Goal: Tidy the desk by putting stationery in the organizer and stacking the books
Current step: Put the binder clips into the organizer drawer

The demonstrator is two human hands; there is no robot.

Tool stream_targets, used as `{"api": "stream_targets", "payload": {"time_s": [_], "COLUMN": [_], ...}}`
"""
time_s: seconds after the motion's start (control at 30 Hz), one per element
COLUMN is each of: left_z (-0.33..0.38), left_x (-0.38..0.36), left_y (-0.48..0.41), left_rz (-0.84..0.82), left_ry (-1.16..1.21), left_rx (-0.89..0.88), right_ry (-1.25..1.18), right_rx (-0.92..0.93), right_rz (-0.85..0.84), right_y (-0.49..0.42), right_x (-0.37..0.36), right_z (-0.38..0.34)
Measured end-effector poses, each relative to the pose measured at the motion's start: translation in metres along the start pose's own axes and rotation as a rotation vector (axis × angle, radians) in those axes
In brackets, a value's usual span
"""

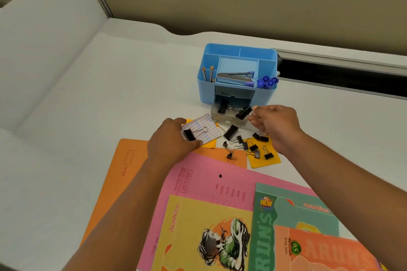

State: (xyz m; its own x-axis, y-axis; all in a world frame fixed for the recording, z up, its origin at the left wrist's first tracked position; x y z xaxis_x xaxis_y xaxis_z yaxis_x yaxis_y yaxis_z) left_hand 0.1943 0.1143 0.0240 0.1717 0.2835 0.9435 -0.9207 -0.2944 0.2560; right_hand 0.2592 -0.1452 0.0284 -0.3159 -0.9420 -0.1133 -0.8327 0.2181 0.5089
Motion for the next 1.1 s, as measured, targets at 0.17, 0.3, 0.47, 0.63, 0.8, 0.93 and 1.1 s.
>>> {"api": "stream_targets", "payload": {"time_s": [0.17, 0.3, 0.47, 0.63, 0.8, 0.93, 1.1], "left_z": [0.000, 0.001, 0.003, 0.006, 0.021, 0.041, 0.074], "left_x": [-0.006, -0.003, 0.002, 0.005, 0.015, 0.028, 0.031], "left_y": [-0.001, -0.001, 0.000, 0.002, 0.007, 0.001, -0.025], "left_rz": [-0.028, -0.009, 0.038, 0.079, 0.152, 0.200, 0.162], "left_ry": [-0.084, -0.080, -0.053, 0.003, 0.100, 0.113, 0.002], "left_rx": [-0.025, -0.038, -0.025, -0.028, -0.086, -0.169, -0.268], "right_ry": [0.124, 0.258, 0.573, 0.605, 0.595, 0.591, 0.568], "right_rx": [0.006, 0.121, 0.256, 0.315, 0.320, 0.304, 0.304], "right_rz": [-0.017, -0.071, -0.314, -0.347, -0.331, -0.313, -0.301], "right_y": [0.002, 0.009, 0.009, 0.011, 0.014, 0.014, 0.013], "right_x": [0.006, 0.003, -0.019, -0.019, -0.008, 0.002, 0.011], "right_z": [0.004, -0.001, -0.003, -0.001, 0.004, 0.006, 0.004]}}
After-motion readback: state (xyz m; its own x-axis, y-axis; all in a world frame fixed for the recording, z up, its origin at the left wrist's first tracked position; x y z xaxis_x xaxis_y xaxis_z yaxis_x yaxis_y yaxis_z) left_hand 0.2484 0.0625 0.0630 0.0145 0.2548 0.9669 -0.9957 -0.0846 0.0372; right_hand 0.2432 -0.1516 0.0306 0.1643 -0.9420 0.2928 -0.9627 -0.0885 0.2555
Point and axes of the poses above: each hand's wrist, its own y-axis away from the middle knuckle, its own x-axis out of the back of the hand, z = x × y, the point moved 6 cm from there along -y, towards the middle knuckle, and after that the axes turned 15 degrees about -y, right-handed, at the moved point
